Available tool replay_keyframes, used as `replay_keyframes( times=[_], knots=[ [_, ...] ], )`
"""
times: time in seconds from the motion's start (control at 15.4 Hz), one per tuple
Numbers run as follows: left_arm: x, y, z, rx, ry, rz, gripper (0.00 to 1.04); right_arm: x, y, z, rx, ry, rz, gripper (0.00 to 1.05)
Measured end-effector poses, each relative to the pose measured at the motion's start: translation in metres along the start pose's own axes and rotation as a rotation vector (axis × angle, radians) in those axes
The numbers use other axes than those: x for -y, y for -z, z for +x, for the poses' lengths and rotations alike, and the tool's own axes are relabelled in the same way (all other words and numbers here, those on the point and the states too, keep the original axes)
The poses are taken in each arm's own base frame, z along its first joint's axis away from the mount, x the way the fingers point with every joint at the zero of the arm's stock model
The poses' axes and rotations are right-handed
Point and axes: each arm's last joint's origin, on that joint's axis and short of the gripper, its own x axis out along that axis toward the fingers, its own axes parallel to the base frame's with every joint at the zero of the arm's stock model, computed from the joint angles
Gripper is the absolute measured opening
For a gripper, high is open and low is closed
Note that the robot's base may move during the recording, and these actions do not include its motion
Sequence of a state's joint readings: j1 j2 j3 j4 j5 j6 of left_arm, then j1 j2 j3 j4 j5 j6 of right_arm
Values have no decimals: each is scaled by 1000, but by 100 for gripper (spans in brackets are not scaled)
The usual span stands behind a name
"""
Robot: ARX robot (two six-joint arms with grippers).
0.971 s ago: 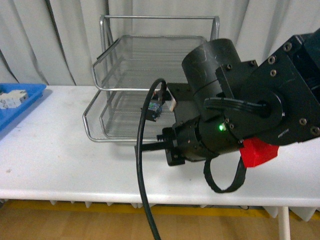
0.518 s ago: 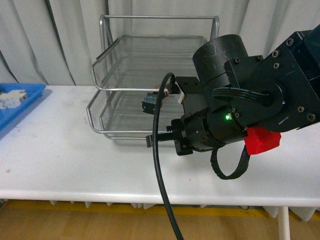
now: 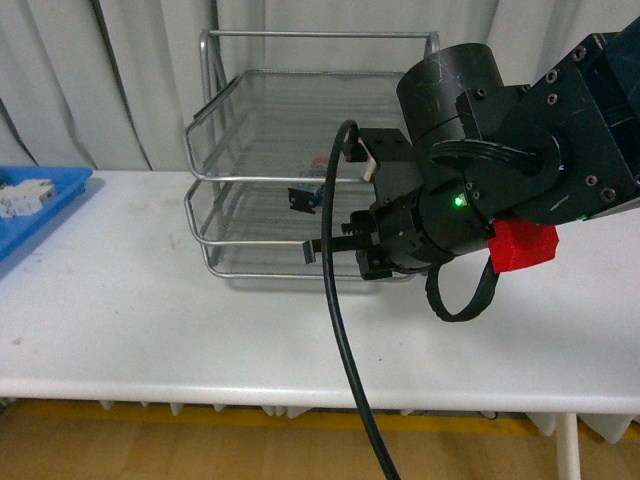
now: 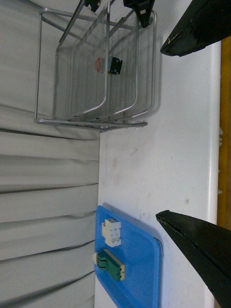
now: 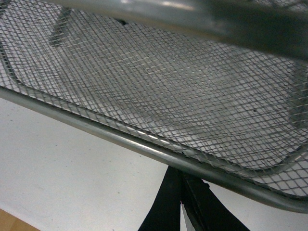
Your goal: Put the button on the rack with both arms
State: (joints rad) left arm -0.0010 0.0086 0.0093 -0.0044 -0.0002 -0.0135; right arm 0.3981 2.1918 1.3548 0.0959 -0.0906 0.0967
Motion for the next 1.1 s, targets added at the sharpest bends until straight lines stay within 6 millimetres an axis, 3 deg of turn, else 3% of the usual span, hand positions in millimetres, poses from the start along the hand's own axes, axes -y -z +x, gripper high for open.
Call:
replay_keyframes(
  times=[0.39, 0.52, 0.84, 1.1],
  knots=[
    [0, 0, 0, 0, 0, 0, 98, 21, -13, 3, 38, 46, 17, 2],
    [0, 0, 0, 1, 0, 0, 98, 21, -4, -4, 44, 27, 45, 2],
    [0, 0, 0, 1, 0, 0, 98, 11, 7, -73, 121, -128, 155, 2],
    [0, 0, 0, 1, 0, 0, 98, 34, 26, -152, 282, -248, 338, 2]
  ],
)
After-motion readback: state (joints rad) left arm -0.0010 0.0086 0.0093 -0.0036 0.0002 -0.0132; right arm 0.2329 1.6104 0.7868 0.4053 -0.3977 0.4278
